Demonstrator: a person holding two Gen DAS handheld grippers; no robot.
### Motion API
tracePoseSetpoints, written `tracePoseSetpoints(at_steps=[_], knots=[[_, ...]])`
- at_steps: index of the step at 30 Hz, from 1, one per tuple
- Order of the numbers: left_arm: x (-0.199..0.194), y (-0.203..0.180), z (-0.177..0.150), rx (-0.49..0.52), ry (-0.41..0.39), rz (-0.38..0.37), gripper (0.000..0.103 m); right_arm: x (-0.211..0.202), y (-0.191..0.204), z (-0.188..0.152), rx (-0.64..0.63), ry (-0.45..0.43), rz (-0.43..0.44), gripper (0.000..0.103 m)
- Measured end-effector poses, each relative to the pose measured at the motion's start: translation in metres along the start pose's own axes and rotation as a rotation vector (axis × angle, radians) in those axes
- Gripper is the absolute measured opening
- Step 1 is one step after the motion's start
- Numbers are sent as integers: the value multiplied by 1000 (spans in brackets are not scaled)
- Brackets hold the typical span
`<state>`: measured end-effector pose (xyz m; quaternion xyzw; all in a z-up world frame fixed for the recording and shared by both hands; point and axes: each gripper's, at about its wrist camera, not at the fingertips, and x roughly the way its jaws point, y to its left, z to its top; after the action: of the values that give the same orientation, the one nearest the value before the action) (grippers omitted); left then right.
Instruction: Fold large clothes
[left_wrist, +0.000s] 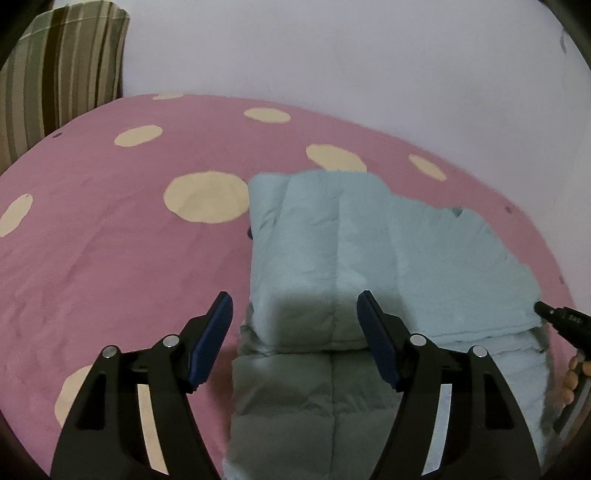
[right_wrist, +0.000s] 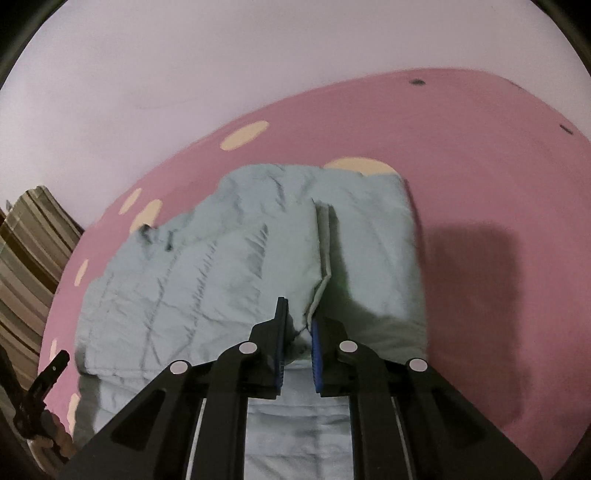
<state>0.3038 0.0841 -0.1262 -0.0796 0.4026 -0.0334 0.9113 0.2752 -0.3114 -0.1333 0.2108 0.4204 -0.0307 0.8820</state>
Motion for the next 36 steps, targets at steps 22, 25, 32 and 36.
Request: tracePoseSetpoints(at_steps=[22,25,32,36], knots=[[45,-14,56,49,-4,57,70,39,44,54,-133,-20,-8,53],[66,-14,53,75,55,96,70,66,44,49,-171,29,-72,53],[96,-7,39,62,127,94,74,84,38,35,-216,50,-100,53],[76,-10,43,74,97,121,74,68,41,36,-222,27,-107,53]])
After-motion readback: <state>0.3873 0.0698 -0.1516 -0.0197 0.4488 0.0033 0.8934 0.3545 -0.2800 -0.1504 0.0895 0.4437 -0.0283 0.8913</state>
